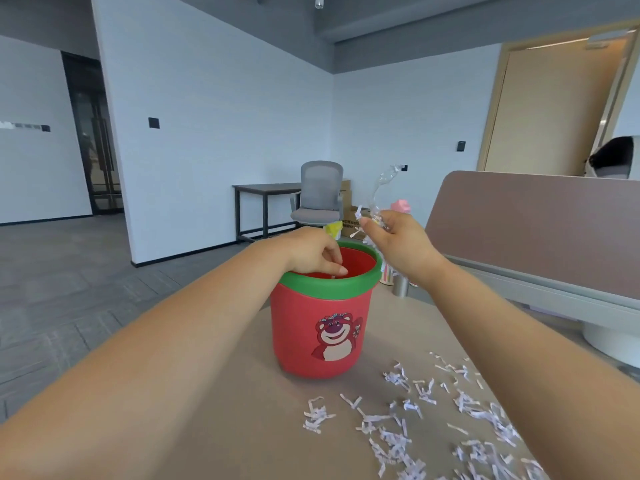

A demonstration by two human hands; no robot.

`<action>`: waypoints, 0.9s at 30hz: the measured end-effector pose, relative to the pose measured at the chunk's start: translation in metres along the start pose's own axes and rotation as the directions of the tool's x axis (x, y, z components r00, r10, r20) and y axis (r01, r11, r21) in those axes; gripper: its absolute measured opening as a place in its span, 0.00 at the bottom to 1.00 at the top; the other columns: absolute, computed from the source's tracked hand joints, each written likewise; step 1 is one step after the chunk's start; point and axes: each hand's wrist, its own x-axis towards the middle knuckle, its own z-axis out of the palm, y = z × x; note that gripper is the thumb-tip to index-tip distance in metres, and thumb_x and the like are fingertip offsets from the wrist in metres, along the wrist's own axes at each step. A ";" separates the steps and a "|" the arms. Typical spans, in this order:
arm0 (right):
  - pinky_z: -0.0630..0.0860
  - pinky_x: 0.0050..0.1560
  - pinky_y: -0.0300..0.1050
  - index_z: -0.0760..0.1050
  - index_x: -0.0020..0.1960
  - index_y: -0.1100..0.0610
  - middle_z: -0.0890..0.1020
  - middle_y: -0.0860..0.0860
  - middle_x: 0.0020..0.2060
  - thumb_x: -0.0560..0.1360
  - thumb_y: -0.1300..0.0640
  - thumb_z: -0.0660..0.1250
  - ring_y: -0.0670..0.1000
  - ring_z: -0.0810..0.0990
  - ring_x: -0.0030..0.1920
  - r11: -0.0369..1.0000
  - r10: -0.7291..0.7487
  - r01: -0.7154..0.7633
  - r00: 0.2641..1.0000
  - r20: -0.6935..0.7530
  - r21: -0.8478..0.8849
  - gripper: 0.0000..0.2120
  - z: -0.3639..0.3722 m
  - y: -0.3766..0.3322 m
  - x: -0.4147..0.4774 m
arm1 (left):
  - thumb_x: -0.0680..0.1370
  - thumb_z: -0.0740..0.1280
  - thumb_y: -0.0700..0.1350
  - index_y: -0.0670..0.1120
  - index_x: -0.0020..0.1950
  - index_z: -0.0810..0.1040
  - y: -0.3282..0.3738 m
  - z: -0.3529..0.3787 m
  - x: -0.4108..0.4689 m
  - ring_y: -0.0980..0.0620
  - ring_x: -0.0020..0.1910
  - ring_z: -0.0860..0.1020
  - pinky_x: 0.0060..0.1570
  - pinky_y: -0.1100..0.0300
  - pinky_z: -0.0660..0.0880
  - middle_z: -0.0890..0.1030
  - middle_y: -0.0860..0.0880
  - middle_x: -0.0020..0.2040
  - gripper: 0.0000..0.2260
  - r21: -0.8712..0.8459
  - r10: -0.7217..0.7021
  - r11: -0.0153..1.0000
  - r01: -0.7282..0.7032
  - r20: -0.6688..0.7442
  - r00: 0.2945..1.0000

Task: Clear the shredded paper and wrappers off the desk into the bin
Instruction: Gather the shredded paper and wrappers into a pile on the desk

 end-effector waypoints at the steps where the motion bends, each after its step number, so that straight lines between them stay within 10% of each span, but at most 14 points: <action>1: 0.58 0.28 0.42 0.62 0.31 0.56 0.62 0.49 0.24 0.77 0.50 0.59 0.47 0.61 0.26 1.000 -0.007 0.007 1.000 0.006 -0.010 0.18 0.002 -0.001 0.000 | 0.72 0.69 0.55 0.49 0.45 0.80 -0.001 0.000 -0.002 0.53 0.46 0.78 0.48 0.58 0.74 0.78 0.55 0.39 0.10 0.010 0.009 1.000 -0.009 -0.064 0.998; 6: 0.62 0.28 0.38 0.71 0.35 0.57 0.65 0.48 0.24 0.77 0.51 0.60 0.47 0.64 0.27 0.999 -0.032 0.032 0.999 0.007 0.024 0.15 0.007 -0.003 0.003 | 0.73 0.67 0.56 0.45 0.39 0.78 -0.001 0.001 -0.010 0.55 0.27 0.75 0.33 0.62 0.71 0.78 0.53 0.30 0.14 0.054 0.004 0.998 0.010 -0.254 0.967; 11: 0.61 0.29 0.40 0.75 0.46 0.62 0.64 0.48 0.24 0.77 0.50 0.60 0.46 0.63 0.27 0.999 -0.015 0.016 1.000 -0.019 0.034 0.15 0.005 0.004 0.004 | 0.75 0.67 0.48 0.44 0.46 0.82 -0.002 0.001 -0.010 0.53 0.41 0.79 0.44 0.60 0.75 0.83 0.47 0.44 0.08 -0.084 0.047 0.994 -0.069 -0.235 0.971; 17: 0.59 0.29 0.40 0.68 0.36 0.60 0.62 0.48 0.24 0.77 0.49 0.60 0.46 0.61 0.26 0.999 -0.010 0.011 1.000 -0.011 0.040 0.17 0.010 0.006 0.007 | 0.71 0.73 0.48 0.48 0.41 0.81 -0.009 -0.001 -0.019 0.60 0.29 0.78 0.37 0.63 0.75 0.79 0.57 0.33 0.04 -0.136 -0.008 0.990 -0.032 -0.289 0.957; 27: 0.59 0.28 0.39 0.63 0.30 0.49 0.64 0.47 0.23 0.77 0.51 0.60 0.45 0.63 0.26 0.992 -0.090 0.091 0.996 -0.013 0.083 0.18 0.025 -0.008 0.022 | 0.76 0.61 0.35 0.48 0.50 0.82 -0.022 0.000 -0.046 0.63 0.41 0.77 0.42 0.76 0.71 0.78 0.60 0.41 0.12 -0.251 -0.029 0.966 -0.063 -0.344 0.938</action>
